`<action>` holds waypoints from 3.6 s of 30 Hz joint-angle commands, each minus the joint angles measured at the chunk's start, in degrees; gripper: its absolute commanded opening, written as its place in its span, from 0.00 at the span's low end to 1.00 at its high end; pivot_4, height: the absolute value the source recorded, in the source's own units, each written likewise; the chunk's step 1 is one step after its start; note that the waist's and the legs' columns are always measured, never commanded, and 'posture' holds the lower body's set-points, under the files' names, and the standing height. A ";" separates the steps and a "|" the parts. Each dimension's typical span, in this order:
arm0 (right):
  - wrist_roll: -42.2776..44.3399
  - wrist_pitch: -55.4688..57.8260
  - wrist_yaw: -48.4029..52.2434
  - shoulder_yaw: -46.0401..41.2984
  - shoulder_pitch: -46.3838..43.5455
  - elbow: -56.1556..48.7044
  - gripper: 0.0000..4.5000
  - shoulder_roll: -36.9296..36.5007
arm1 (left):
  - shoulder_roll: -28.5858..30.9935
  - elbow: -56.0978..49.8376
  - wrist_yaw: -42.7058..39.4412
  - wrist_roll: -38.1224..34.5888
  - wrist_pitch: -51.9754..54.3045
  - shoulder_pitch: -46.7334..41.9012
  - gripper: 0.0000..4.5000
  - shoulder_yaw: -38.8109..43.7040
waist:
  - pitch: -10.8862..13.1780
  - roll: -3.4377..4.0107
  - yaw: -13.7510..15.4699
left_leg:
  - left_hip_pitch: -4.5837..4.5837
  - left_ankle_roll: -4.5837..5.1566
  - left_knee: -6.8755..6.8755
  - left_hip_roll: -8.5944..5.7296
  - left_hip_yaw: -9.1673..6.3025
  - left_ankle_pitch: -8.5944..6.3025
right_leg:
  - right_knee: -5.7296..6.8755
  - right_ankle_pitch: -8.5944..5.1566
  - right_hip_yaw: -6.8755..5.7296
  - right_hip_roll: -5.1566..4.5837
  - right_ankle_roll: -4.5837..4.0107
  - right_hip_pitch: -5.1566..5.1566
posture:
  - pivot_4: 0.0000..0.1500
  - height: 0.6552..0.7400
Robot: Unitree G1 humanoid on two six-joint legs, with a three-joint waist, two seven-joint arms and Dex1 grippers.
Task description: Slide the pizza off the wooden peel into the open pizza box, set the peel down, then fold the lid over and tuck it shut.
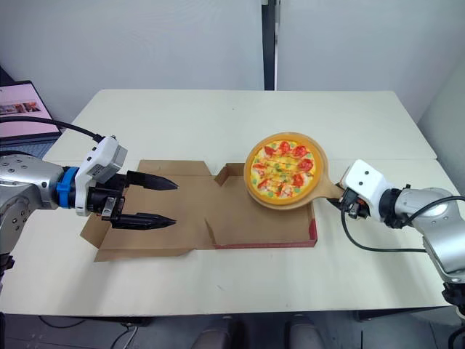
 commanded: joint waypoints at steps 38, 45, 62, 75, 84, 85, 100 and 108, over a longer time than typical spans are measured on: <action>-19.00 -18.15 -3.75 -9.57 -6.08 10.41 0.36 -2.69 | -2.06 -3.08 1.31 -0.74 -0.46 -3.07 1.00 -0.23 | 0.00 0.01 0.07 | 0.00 0.00 0.02 -0.01 0.02 0.00 | 0.04 0.00 0.00 0.02 0.00 0.00 | 1.00 0.90; -12.12 -2.53 -3.21 -22.07 3.13 0.64 0.36 0.48 | -5.66 -3.34 1.58 -3.20 1.11 -7.76 1.00 -0.84 | 0.00 0.01 0.08 | 0.00 0.00 0.03 0.00 0.01 0.00 | 0.06 0.00 0.00 0.03 0.00 0.03 | 1.00 0.90; -3.72 19.62 -13.50 -34.02 19.18 -7.15 0.36 16.93 | -18.92 -0.95 7.76 -2.69 1.30 -21.18 1.00 -4.95 | -0.01 0.02 0.32 | 0.08 -0.01 0.06 -0.04 0.04 0.01 | 0.11 0.01 0.05 0.06 0.00 0.09 | 1.00 0.90; -0.31 18.49 -15.46 -32.97 18.57 7.44 0.36 16.58 | -20.17 -1.21 8.50 -2.64 1.56 -21.90 1.00 -5.63 | -0.02 0.02 0.37 | 0.10 -0.01 0.06 -0.04 0.04 0.01 | 0.10 0.00 0.04 0.06 0.00 0.11 | 1.00 0.90; 4.32 19.74 -12.42 -40.87 24.58 1.39 0.99 12.37 | -18.41 -2.46 10.31 -2.26 1.95 -19.10 1.00 -3.97 | -0.03 0.04 0.58 | 0.09 -0.01 0.06 -0.04 0.01 0.01 | 0.08 0.00 0.03 0.06 0.01 0.14 | 1.00 0.90; 4.71 18.87 -11.30 -41.66 25.74 0.19 0.99 11.29 | -18.08 -2.62 10.80 -2.17 1.81 -18.53 1.00 -3.55 | -0.03 0.04 0.68 | 0.10 -0.01 0.06 -0.04 0.02 0.01 | 0.08 0.00 0.04 0.06 0.01 0.15 | 1.00 0.90; 18.16 9.08 5.66 -14.84 -1.36 -11.49 0.99 3.29 | -13.98 -9.53 27.63 -3.50 4.90 4.63 1.00 16.69 | -0.01 0.00 -0.41 | 0.16 -0.01 0.01 0.07 -0.03 0.00 | 0.01 0.00 0.00 0.06 0.00 0.17 | 1.00 0.90; 18.06 4.73 18.23 2.14 -20.28 -1.43 0.99 7.86 | -21.69 -19.44 40.11 -21.98 21.03 27.57 1.00 38.73 | 0.04 -0.16 0.39 | 0.09 -0.01 0.05 -0.03 -0.16 -0.01 | -0.05 0.01 -0.09 -0.14 0.00 0.12 | 1.00 0.90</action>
